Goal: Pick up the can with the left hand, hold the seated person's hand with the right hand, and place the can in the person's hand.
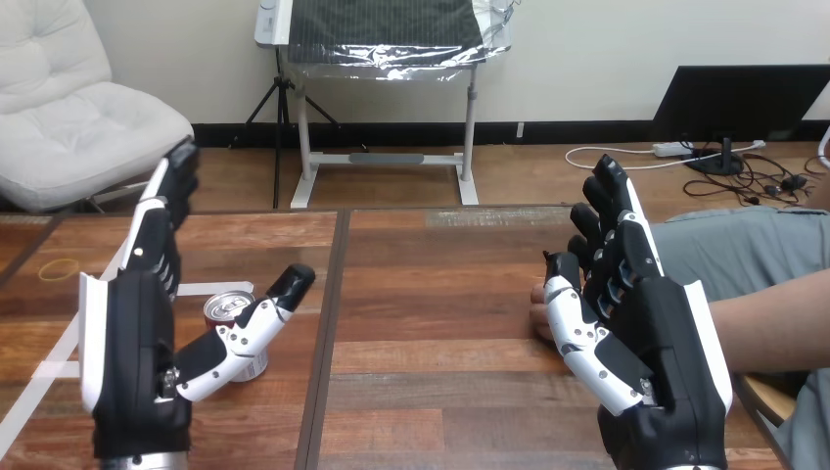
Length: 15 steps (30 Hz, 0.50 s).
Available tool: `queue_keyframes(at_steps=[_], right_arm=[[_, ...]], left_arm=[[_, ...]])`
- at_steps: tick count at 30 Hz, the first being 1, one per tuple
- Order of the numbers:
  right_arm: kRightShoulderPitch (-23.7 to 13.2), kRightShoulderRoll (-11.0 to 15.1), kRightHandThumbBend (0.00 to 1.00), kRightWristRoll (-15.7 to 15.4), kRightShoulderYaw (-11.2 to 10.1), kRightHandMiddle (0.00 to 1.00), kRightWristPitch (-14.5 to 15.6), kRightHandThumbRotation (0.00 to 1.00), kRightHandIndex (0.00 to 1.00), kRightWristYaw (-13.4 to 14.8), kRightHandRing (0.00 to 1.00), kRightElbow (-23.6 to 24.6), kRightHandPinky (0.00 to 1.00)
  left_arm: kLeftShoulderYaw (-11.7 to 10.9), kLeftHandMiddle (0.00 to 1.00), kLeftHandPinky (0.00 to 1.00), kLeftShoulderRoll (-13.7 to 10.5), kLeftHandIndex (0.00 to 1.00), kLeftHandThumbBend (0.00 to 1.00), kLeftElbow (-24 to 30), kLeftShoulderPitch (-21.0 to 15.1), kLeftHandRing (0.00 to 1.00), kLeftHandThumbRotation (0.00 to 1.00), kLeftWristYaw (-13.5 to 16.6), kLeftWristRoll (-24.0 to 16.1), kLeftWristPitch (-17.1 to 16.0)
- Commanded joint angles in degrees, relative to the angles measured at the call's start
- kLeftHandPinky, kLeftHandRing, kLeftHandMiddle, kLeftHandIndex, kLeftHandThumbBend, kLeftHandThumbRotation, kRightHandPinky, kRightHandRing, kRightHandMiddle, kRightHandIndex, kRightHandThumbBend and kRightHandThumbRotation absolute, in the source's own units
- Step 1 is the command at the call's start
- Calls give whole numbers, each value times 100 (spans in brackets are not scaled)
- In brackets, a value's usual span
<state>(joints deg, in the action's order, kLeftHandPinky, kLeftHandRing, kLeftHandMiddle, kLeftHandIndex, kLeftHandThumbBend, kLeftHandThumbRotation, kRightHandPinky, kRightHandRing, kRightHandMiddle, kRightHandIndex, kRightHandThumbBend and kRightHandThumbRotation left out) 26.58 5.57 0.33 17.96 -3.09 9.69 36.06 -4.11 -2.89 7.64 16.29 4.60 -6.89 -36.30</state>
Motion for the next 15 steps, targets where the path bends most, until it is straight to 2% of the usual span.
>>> queue_keyframes(at_steps=[1, 7, 15], right_arm=[[-329, -341, 0, 8, -91, 100, -40, 0, 100, 26, 100, 280, 100], [-327, -338, 0, -11, -101, 100, -58, 0, 100, 26, 100, 278, 100], [-300, -326, 0, -52, -110, 100, -60, 0, 100, 29, 100, 288, 100]], left_arm=[[226, 90, 88, 61, 88, 75, 104, -179, 90, 22, -111, 137, -367], [290, 88, 85, 104, 86, 74, 73, -195, 89, 22, -99, 71, -524], [301, 90, 87, 136, 87, 75, 28, -222, 90, 22, -35, -79, -442]])
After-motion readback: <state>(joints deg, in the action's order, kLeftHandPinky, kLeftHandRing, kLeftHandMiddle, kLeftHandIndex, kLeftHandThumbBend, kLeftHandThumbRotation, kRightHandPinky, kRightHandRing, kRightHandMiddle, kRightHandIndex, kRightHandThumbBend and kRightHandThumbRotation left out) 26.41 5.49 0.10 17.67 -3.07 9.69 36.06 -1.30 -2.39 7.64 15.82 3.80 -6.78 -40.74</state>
